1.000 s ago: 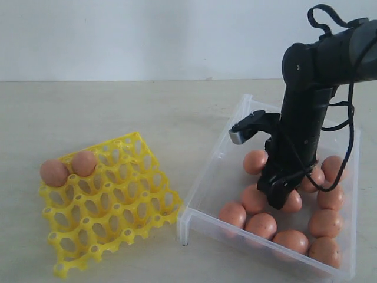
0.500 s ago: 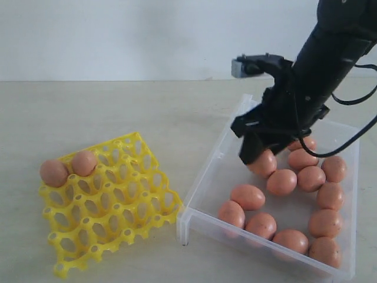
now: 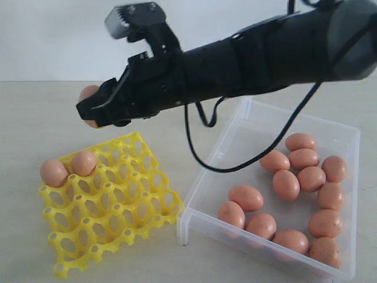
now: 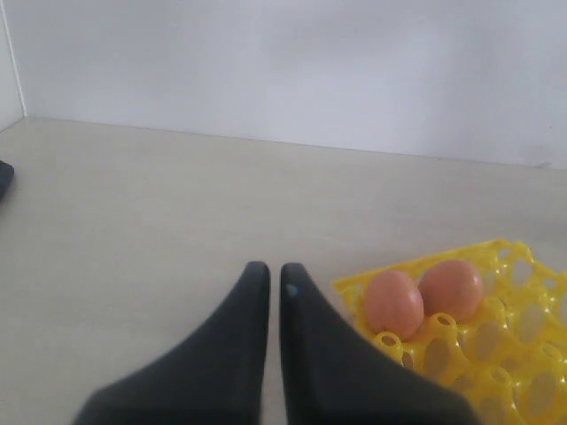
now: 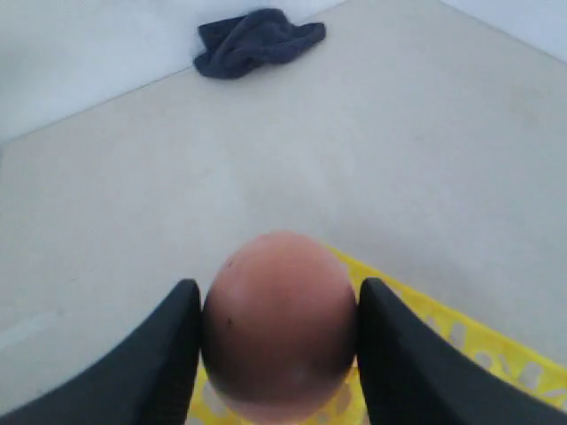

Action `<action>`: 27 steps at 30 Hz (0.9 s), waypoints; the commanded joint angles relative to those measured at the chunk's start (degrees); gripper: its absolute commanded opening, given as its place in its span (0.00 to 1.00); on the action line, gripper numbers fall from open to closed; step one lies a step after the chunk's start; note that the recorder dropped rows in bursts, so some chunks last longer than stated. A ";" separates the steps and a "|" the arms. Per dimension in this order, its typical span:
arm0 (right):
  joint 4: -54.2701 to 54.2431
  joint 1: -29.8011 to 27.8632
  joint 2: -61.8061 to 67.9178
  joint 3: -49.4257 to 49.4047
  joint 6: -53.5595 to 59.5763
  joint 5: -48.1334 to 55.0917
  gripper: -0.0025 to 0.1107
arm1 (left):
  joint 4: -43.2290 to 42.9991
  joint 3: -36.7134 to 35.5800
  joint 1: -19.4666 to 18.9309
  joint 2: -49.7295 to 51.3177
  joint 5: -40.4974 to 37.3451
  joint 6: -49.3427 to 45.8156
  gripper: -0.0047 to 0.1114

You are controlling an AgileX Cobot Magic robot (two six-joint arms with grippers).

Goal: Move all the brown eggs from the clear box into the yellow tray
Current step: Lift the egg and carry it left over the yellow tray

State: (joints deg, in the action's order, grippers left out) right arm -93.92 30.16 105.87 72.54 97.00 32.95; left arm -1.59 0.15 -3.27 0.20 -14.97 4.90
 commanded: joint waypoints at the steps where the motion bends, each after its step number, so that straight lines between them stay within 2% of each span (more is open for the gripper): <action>1: -6.03 1.79 5.51 0.89 9.47 -7.01 0.02 | -0.14 -0.15 -0.15 -0.20 0.36 0.02 0.08; 4: -6.03 1.79 10.35 2.11 10.33 -7.53 0.02 | -0.14 -0.15 -0.15 -0.20 0.36 0.02 0.08; 8: -6.03 1.79 12.59 5.71 9.15 -1.02 0.02 | -0.14 -0.15 -0.15 -0.20 0.36 0.02 0.08; 17: -6.03 1.79 12.59 8.12 -13.15 12.86 0.02 | -0.14 -0.15 -0.15 -0.20 0.36 0.02 0.08; 23: -6.03 1.79 12.59 8.12 -8.50 29.94 0.02 | -0.14 -0.15 -0.15 -0.20 0.36 0.02 0.08; 27: 6.14 2.56 12.19 8.12 -8.62 34.37 0.02 | -0.14 -0.15 -0.15 -0.20 0.36 0.02 0.08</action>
State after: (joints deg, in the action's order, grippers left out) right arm -95.80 31.97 118.76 80.41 87.80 63.65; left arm -1.59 0.15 -3.27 0.20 -14.97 4.90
